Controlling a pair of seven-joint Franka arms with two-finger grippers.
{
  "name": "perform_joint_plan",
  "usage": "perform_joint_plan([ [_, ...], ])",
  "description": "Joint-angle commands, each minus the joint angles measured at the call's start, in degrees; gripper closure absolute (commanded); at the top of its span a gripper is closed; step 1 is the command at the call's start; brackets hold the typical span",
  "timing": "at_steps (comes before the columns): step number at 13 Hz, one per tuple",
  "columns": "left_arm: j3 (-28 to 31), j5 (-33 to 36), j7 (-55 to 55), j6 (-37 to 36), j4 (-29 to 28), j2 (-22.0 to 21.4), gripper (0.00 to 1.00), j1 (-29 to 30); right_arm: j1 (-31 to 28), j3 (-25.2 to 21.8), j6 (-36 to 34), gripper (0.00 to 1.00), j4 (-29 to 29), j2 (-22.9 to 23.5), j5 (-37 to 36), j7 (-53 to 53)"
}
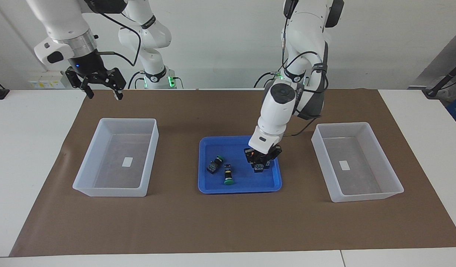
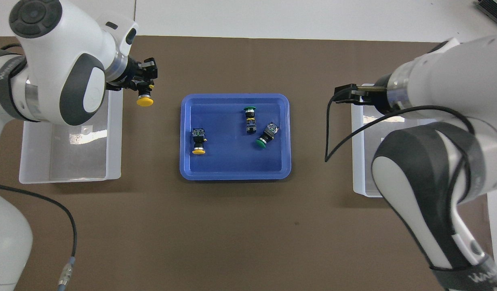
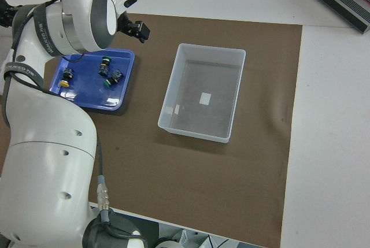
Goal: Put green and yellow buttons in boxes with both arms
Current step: 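Carry the yellow button to the bin while the right gripper reaches in, then release the yellow button in the bin while the right gripper grasps another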
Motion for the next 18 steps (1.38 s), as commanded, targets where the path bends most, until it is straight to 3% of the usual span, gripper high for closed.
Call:
perform_joint_plan([
  [1, -0.3, 0.3, 5.6, -2.7, 0.0, -1.5, 1.0, 4.0, 3.8, 0.1, 5.7, 0.0, 3.3, 7.5, -0.8, 5.2],
  [5, -0.5, -0.4, 18.6, -0.9, -4.1, -3.4, 1.0, 10.8, 9.5, 0.2, 9.7, 0.0, 6.3, 16.5, -10.3, 10.1],
  [7, -0.5, -0.4, 24.2, 4.8, -11.3, -6.1, 1.0, 12.9, 13.3, -0.1, 11.3, 0.0, 10.9, 22.1, -12.3, 11.1],
  [9, -0.5, -0.4, 24.9, 11.1, -19.5, -8.9, 1.0, 13.1, 15.5, 0.1, 12.4, 0.0, 14.5, 27.1, -18.9, 16.2],
  [14, -0.5, -0.4, 25.0, 20.1, -27.6, -9.6, 1.0, 12.7, 15.3, 0.2, 16.1, 0.0, 12.5, 28.6, -23.7, 14.8],
  [18, -0.5, -0.3, 26.8, 28.0, -31.9, -7.7, 1.0, 13.1, 14.0, 0.3, 19.4, 0.04, 10.0, 29.4, -22.8, 7.3],
])
